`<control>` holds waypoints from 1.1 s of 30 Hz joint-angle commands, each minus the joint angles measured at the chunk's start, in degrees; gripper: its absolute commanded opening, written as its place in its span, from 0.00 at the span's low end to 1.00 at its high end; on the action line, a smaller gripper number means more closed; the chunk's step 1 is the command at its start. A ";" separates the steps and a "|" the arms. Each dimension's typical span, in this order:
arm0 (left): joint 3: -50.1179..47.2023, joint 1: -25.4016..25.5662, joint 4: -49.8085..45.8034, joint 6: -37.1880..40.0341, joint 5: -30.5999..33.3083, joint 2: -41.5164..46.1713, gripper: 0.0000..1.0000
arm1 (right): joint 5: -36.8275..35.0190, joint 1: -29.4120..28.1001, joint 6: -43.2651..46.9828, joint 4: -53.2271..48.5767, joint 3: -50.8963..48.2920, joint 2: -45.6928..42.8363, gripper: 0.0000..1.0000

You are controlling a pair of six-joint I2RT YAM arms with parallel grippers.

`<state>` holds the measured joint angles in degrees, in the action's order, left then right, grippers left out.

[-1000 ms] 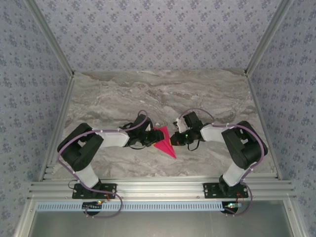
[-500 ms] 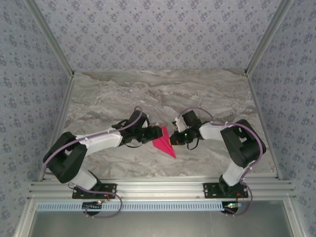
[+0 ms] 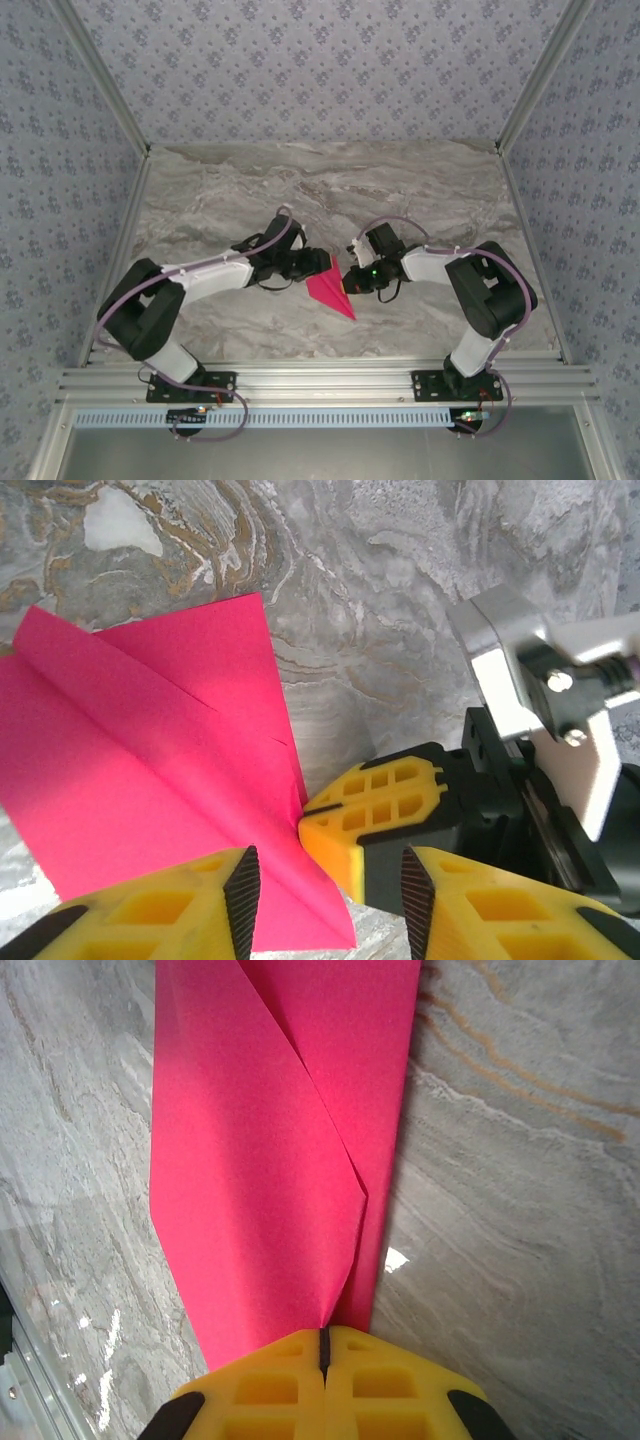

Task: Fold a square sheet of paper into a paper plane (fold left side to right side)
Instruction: Fourth fold the wing at the center of the table.

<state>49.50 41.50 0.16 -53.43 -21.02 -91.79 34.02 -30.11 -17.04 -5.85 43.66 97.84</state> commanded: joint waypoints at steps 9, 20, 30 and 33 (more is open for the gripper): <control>4.20 -0.36 4.62 -0.19 -4.47 -8.63 0.38 | -6.77 -1.48 1.66 -6.90 -1.21 3.85 0.00; 2.40 -0.35 5.05 -0.45 -3.74 -11.57 0.37 | -7.63 -1.77 2.10 -8.01 -0.72 3.95 0.00; -1.74 -0.33 4.01 -0.54 -1.42 -10.44 0.37 | -8.82 -2.09 2.62 -9.13 -0.20 4.34 0.00; -2.04 -0.27 3.63 -0.30 -1.01 -9.89 0.37 | -8.80 -2.15 2.69 -9.27 0.02 4.29 0.00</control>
<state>49.15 41.25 6.50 -53.65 -23.97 -102.50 31.97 -31.09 -15.57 -8.73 45.43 98.13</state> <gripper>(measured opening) 0.371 0.061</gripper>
